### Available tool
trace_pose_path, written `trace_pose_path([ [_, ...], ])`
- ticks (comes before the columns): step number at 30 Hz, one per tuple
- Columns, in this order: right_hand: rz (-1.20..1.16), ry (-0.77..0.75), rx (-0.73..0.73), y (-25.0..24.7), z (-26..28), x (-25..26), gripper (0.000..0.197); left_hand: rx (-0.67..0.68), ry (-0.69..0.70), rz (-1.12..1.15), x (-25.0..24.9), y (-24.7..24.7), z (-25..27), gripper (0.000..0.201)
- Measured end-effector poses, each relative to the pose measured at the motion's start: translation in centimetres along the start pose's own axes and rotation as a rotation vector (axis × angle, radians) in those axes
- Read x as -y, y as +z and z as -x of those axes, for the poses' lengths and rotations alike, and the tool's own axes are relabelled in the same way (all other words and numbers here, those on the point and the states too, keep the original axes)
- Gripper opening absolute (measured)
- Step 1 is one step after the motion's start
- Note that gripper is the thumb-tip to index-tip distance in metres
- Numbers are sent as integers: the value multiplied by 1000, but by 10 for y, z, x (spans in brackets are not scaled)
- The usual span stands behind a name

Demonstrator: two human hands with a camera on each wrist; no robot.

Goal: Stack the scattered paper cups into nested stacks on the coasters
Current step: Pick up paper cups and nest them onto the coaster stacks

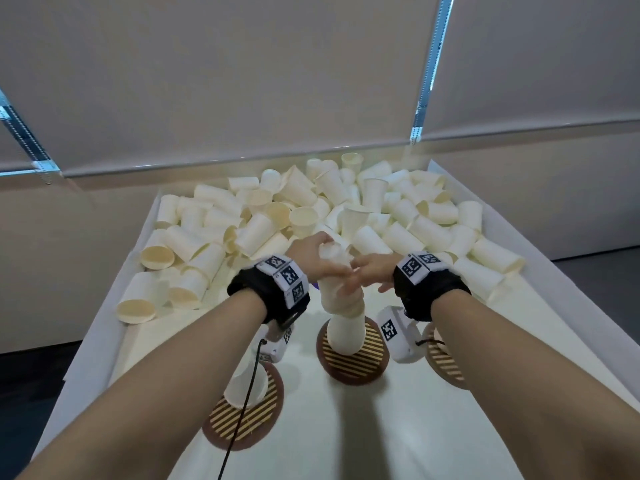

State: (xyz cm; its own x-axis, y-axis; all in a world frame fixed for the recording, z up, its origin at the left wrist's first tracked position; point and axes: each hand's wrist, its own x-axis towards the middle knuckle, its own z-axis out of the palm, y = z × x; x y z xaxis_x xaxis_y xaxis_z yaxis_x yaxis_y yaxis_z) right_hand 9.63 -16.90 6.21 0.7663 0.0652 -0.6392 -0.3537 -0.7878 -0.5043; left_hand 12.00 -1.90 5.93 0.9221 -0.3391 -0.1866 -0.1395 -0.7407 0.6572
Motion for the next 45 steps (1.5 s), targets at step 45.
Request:
trace_pose_path([
  [45, 192, -98, -201, 33, -37, 5, 63, 250, -298, -614, 109, 0, 0, 50],
])
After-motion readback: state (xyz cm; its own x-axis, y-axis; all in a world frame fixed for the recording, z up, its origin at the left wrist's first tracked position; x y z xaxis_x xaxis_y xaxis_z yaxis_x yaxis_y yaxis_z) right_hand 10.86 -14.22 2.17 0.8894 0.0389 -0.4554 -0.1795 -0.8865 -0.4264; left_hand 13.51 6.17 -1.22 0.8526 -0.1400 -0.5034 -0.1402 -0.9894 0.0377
